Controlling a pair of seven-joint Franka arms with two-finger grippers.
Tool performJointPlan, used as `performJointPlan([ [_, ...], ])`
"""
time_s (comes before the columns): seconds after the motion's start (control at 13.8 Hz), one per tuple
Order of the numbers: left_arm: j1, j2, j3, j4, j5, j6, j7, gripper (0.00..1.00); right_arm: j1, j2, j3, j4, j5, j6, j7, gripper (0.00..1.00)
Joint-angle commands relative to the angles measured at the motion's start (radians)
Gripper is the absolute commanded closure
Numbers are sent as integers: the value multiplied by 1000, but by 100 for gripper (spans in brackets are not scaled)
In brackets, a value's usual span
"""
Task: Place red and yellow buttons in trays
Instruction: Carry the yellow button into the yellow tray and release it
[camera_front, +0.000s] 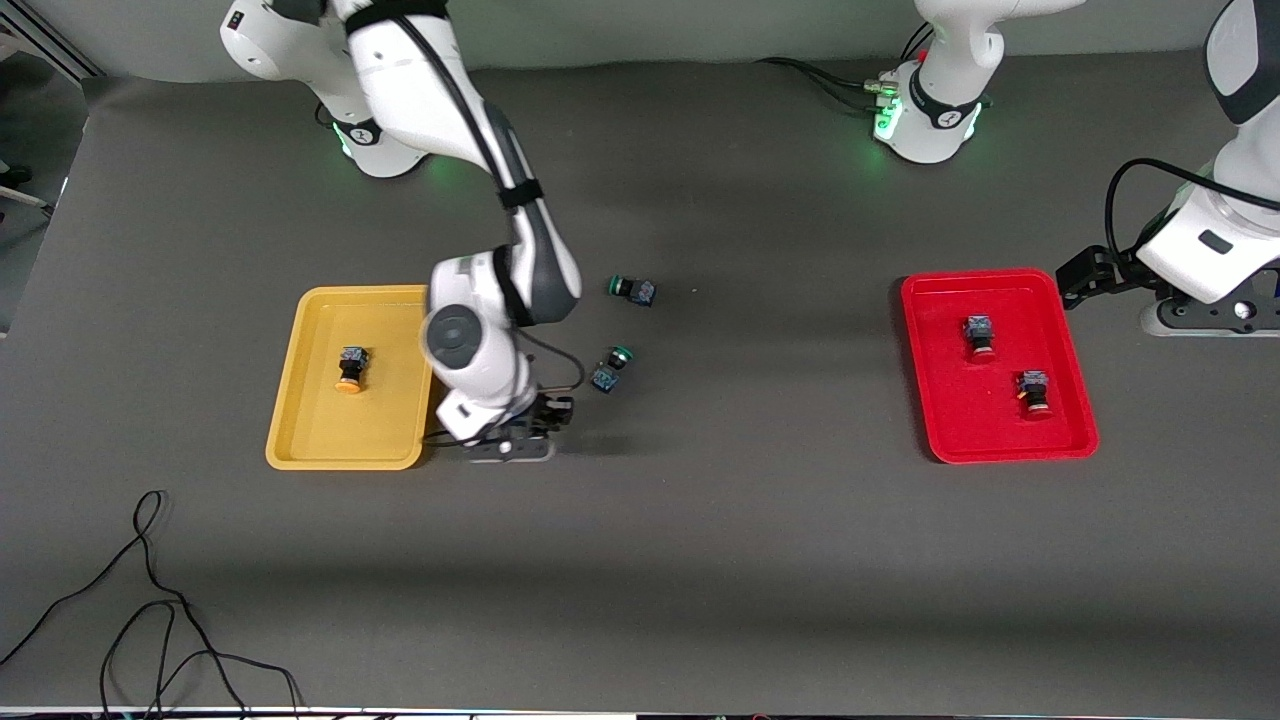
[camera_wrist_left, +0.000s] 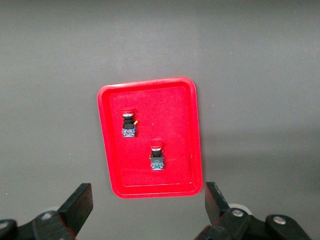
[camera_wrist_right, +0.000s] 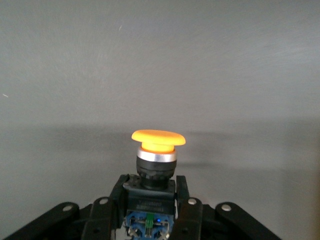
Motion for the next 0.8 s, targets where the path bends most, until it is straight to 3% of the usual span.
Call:
performJointPlan([
  [0.0, -32, 7, 45, 30, 2, -24, 5, 0, -7, -104, -94, 0, -2, -182, -26, 100],
  [0.15, -29, -1, 45, 28, 2, -26, 0, 0, -6, -139, -160, -32, -86, -271, -130, 100],
  [0.36, -29, -10, 42, 28, 2, -16, -1, 0, 3, -184, -245, -174, -97, -255, -351, 100],
  [0.51, -29, -18, 42, 27, -1, -26, -3, 0, -1, -208, -272, -286, -96, -178, -477, 100],
  [0.73, -29, -18, 41, 27, -9, -27, -1, 0, -6, -198, -265, -429, -74, -17, -568, 100],
])
